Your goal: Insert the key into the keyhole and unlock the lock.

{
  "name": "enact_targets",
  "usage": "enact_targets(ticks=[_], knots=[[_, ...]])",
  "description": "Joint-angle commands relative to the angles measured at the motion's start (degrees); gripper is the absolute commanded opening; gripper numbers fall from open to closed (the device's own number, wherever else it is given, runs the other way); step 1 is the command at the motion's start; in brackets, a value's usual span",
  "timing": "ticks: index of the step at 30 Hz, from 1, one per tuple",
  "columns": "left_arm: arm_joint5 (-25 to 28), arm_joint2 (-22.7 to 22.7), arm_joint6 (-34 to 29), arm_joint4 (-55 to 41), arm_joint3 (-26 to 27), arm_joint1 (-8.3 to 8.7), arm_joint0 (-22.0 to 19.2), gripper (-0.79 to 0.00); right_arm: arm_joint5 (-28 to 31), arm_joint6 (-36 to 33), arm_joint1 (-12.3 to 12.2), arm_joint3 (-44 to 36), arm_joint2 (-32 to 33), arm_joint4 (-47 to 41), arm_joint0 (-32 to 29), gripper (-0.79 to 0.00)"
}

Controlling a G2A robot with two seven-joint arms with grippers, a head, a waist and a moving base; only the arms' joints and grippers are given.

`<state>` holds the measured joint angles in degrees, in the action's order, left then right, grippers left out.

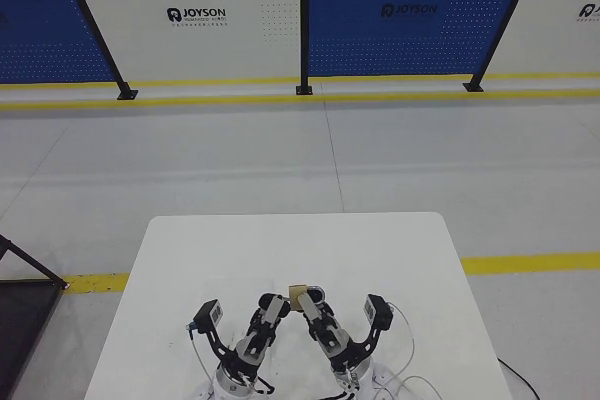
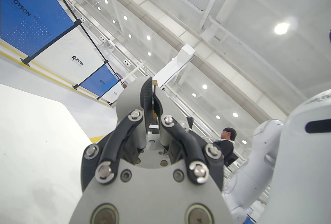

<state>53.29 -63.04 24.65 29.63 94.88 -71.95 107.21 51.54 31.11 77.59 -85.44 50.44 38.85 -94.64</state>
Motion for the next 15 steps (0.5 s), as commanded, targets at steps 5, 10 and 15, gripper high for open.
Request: enact_targets(ticks=[5,10,15], knots=[[-0.5,-0.2,0.0,0.7,0.0,-0.14,0.0,-0.696,0.0,-0.2,0.1,0.1,0.1,0.1,-0.1,-0.785],[-0.4,-0.3,-0.1,0.6,-0.1,-0.22,0.1,-0.579,0.1,-0.5,0.1,0.0,0.3,0.0,-0.2,-0.785],[-0.3,-0.4,-0.4,0.5,0.0,-0.26,0.1,-0.566,0.2,-0.7,0.2,-0.1,0.5,-0.1,-0.3,-0.785]])
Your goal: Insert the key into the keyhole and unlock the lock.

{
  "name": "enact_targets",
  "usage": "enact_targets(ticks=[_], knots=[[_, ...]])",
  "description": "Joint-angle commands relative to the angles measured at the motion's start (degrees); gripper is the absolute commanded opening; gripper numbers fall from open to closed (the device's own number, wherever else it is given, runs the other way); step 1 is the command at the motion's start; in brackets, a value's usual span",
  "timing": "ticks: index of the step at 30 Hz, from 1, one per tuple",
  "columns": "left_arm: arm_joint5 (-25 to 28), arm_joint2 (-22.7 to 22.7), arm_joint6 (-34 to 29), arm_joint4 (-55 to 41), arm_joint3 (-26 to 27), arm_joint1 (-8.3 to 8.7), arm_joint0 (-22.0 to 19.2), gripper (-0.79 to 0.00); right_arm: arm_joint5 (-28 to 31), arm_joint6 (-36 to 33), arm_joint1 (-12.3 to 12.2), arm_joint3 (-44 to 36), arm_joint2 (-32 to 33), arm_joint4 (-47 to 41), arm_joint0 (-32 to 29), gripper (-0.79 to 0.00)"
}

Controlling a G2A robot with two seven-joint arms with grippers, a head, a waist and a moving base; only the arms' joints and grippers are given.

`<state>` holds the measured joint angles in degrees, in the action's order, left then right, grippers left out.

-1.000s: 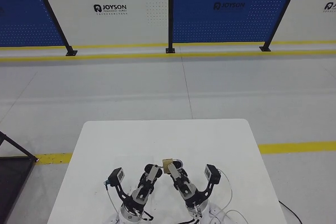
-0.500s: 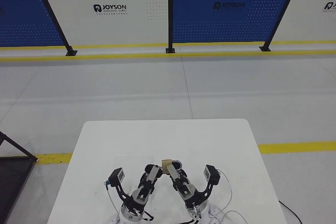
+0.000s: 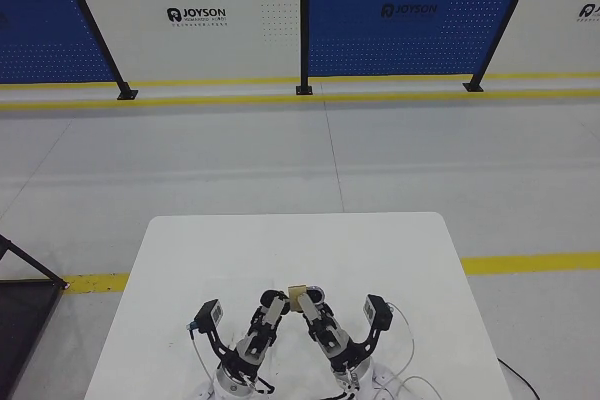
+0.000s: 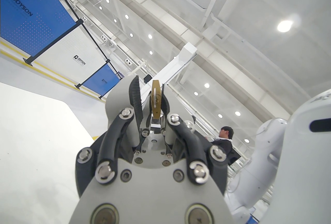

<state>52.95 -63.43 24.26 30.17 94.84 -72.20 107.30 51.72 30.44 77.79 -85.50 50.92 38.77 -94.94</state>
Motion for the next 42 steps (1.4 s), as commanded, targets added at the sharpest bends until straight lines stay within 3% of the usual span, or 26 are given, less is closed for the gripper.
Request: enact_targets(ticks=[1,8,21,25,34,35,36,42], knots=[[0.0,0.0,-0.1,-0.1,0.0,-0.02,0.1,-0.566,0.1,0.0,0.0,-0.1,0.1,-0.1,0.0,-0.785],[1.5,-1.9,-0.8,0.0,-0.5,0.24,0.3,-0.613,1.5,-0.7,-0.3,-0.7,1.7,-1.4,-0.8,-0.785],[4.3,-4.8,-6.6,-1.5,-0.9,1.17,0.4,-0.625,0.2,-9.0,-1.1,-2.4,3.1,-4.7,-1.4,-0.785],[4.2,-5.3,-8.0,-2.3,-0.9,1.36,0.5,-0.683,-0.3,-10.0,-1.2,-2.8,3.3,-5.2,-1.6,-0.785],[3.1,-5.4,-10.0,-3.1,-0.6,1.47,0.4,-0.680,-1.1,-11.1,-1.3,-3.2,3.4,-5.6,-1.6,-0.785],[3.0,-5.4,-10.1,-3.1,-0.6,1.47,0.4,-0.705,-1.2,-11.2,-1.3,-3.2,3.4,-5.6,-1.6,-0.785],[3.0,-5.5,-10.2,-3.1,-0.6,1.47,0.3,-0.782,-1.3,-11.3,-1.3,-3.1,3.4,-5.6,-1.6,-0.785],[2.4,-5.5,-10.4,-2.8,-0.5,1.46,0.4,-0.785,-1.4,-11.6,-1.3,-3.2,3.5,-5.7,-1.6,-0.785]])
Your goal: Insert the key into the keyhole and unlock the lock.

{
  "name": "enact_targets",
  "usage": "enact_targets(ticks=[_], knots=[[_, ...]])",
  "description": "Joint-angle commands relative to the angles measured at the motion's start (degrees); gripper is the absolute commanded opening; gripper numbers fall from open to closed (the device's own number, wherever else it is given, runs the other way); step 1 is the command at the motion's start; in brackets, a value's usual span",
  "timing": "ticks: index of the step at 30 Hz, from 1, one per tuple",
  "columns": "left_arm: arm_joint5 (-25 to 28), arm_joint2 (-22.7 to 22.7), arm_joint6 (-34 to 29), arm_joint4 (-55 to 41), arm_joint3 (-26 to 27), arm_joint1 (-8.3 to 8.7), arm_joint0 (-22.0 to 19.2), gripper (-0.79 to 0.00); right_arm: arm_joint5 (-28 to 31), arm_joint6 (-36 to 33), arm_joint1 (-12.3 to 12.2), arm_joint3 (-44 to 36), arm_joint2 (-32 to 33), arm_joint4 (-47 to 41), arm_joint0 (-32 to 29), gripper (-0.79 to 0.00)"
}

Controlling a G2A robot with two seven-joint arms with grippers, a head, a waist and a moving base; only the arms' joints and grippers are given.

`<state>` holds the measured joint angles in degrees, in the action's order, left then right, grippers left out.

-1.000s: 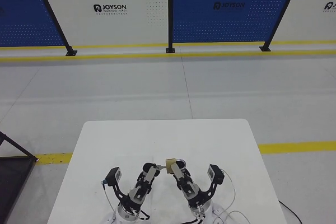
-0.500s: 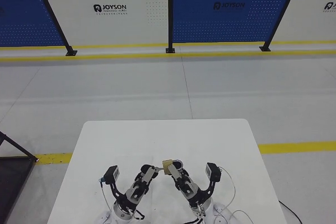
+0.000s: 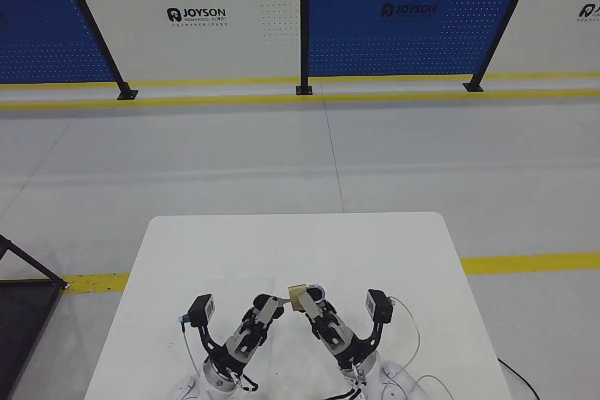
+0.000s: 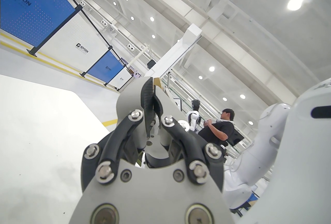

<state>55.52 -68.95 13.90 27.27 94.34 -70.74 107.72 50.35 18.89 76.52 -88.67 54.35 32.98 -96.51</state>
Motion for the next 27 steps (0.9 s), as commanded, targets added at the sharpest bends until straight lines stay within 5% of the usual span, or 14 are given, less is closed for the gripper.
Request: enact_targets(ticks=[1,27], knots=[[-0.2,0.0,0.0,0.2,0.0,-0.01,0.0,-0.785,-0.1,-0.1,0.0,0.0,0.0,0.2,0.0,-0.785],[-4.9,-1.3,11.1,18.8,0.4,-0.91,0.6,-0.785,-2.2,-2.6,-0.2,-0.7,-0.1,1.1,-0.5,-0.785]])
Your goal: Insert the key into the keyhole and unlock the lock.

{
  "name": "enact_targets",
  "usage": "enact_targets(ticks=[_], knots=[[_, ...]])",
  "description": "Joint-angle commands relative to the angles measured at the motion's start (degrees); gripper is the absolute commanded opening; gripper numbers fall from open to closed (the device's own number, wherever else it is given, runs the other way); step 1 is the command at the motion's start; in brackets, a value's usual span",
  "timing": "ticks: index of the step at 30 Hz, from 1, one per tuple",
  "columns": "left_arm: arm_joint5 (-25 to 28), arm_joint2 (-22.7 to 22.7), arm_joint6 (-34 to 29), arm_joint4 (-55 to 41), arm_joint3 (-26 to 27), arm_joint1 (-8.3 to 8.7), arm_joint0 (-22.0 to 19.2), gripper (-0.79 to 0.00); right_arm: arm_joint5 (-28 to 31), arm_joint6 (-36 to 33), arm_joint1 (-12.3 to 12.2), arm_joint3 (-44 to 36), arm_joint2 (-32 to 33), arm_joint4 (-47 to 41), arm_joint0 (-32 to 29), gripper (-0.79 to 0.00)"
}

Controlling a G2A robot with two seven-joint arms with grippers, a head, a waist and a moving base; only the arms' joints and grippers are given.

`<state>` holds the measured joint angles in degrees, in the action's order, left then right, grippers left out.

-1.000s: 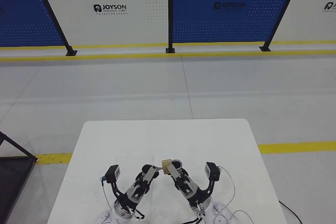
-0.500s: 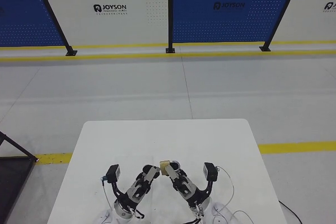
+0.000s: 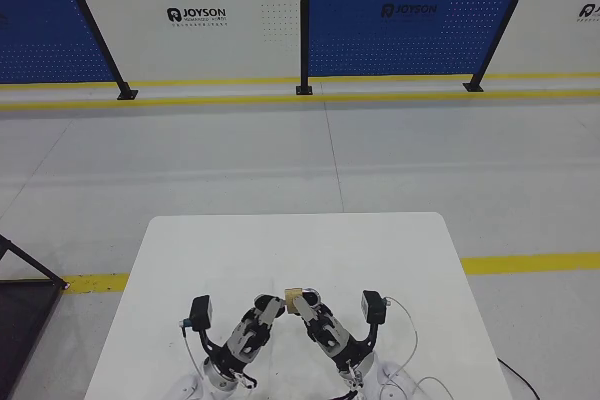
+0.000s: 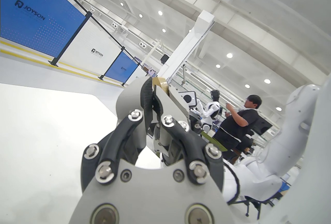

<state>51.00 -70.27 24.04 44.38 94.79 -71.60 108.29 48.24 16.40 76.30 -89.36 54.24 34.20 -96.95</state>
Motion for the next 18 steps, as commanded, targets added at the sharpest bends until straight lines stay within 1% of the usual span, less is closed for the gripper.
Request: enact_targets(ticks=[1,11,18], knots=[[-1.0,0.0,2.0,3.1,0.0,-0.10,0.0,-0.785,-0.1,-0.2,0.0,-0.1,0.0,-0.2,0.0,-0.785],[-4.5,0.4,10.6,15.1,-0.5,-0.34,0.0,-0.785,-0.5,-1.0,-0.2,-0.4,0.4,-1.0,-0.3,-0.785],[-11.7,1.3,20.2,25.6,-0.9,-0.55,0.1,-0.785,-1.0,-1.6,-0.3,-0.6,0.5,-1.5,-0.3,-0.785]])
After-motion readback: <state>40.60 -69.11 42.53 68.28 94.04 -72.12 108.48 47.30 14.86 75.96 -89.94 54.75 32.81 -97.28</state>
